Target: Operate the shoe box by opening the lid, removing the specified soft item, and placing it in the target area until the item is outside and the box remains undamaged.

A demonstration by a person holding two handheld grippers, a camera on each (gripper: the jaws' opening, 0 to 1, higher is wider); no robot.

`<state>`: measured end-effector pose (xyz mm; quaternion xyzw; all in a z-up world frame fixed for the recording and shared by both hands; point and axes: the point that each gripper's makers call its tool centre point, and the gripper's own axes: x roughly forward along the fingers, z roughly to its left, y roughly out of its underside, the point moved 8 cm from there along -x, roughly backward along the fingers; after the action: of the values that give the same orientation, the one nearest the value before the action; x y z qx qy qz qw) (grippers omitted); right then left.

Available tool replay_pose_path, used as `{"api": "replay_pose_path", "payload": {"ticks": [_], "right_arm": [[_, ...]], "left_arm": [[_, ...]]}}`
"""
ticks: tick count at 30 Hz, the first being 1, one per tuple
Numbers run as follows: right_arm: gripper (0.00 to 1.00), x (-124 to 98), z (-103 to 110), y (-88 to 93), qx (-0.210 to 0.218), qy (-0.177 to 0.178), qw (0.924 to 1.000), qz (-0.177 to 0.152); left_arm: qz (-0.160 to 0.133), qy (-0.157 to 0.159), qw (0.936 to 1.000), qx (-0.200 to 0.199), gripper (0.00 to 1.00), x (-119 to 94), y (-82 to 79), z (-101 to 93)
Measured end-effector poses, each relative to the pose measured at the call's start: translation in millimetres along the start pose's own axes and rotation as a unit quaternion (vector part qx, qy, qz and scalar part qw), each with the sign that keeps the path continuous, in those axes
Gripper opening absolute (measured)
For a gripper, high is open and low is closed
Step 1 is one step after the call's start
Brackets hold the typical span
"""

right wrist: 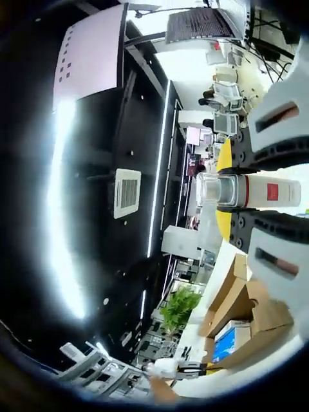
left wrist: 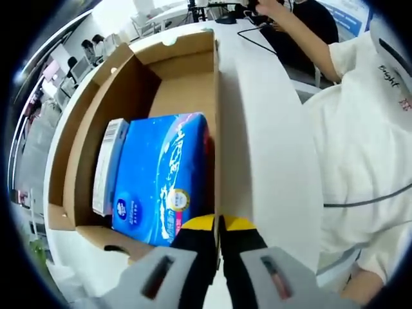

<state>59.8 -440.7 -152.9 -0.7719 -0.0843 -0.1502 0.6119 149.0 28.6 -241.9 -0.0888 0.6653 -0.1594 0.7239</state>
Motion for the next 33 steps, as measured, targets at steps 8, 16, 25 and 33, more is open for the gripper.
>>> {"api": "replay_pose_path", "payload": {"ticks": [8, 16, 25, 33], "right_arm": [[0.19, -0.7, 2.0, 13.6, 0.037, 0.013, 0.9992, 0.009], [0.19, -1.9, 2.7, 21.5, 0.038, 0.013, 0.9991, 0.01], [0.19, -1.5, 3.4, 43.0, 0.063, 0.008, 0.9978, 0.018], [0.19, -4.9, 1.3, 62.3, 0.066, 0.02, 0.997, 0.036]], "left_arm": [[-0.002, 0.0, 1.0, 0.0, 0.01, 0.8, 0.5, 0.3], [-0.001, 0.002, 1.0, 0.0, 0.01, 1.4, 0.7, 1.3], [-0.002, 0.002, 1.0, -0.001, 0.01, 0.9, 0.2, 0.8], [-0.001, 0.001, 1.0, -0.004, 0.01, 1.1, 0.4, 1.3]]}}
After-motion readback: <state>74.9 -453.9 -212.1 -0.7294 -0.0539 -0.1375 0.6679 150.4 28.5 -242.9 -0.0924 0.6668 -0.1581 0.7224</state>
